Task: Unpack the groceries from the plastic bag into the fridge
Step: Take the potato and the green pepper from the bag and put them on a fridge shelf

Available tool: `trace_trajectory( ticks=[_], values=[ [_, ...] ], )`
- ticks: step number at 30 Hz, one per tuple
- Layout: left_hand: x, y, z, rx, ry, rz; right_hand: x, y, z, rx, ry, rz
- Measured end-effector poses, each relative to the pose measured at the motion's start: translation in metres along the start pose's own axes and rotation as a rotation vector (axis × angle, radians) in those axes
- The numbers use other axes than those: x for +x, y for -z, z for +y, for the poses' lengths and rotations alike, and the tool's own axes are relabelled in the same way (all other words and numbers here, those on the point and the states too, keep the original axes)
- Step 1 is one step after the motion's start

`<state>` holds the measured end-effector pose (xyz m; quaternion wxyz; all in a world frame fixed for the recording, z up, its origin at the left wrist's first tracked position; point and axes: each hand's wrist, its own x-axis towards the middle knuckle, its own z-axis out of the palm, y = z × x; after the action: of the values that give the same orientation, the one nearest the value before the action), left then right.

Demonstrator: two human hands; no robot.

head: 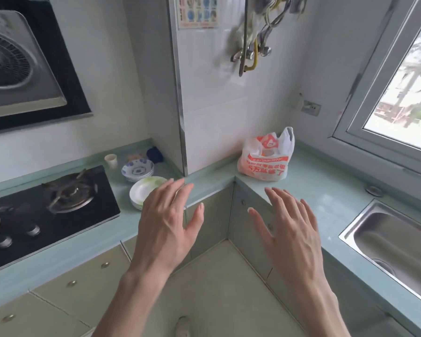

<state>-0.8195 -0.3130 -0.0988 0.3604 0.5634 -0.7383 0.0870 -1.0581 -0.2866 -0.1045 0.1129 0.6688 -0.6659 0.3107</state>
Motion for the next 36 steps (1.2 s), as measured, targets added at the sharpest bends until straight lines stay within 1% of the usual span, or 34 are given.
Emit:
trace_trajectory(
  ticks=[5, 9, 12, 16, 19, 24, 28, 36],
  values=[
    [0.056, -0.049, -0.021, -0.023, -0.033, -0.021, 0.053, -0.034, 0.011, -0.049, -0.026, 0.034],
    [0.113, -0.087, -0.039, -0.072, -0.077, -0.047, 0.103, -0.065, 0.016, -0.075, -0.083, 0.048],
    [0.152, -0.116, -0.051, -0.092, -0.134, -0.073, 0.136, -0.088, 0.024, -0.110, -0.133, 0.040],
    [0.196, -0.153, -0.062, -0.121, -0.202, -0.088, 0.173, -0.117, 0.030, -0.138, -0.190, 0.076],
    [0.222, -0.183, -0.065, -0.138, -0.231, -0.117, 0.196, -0.134, 0.039, -0.161, -0.218, 0.050],
    [0.255, -0.231, -0.052, -0.200, -0.264, -0.190, 0.223, -0.147, 0.064, -0.185, -0.267, 0.033],
    [0.282, -0.266, -0.036, -0.224, -0.290, -0.213, 0.245, -0.160, 0.091, -0.193, -0.305, 0.029],
    [0.334, -0.340, 0.001, -0.188, -0.244, -0.285, 0.303, -0.191, 0.167, -0.126, -0.309, -0.008]
  ],
)
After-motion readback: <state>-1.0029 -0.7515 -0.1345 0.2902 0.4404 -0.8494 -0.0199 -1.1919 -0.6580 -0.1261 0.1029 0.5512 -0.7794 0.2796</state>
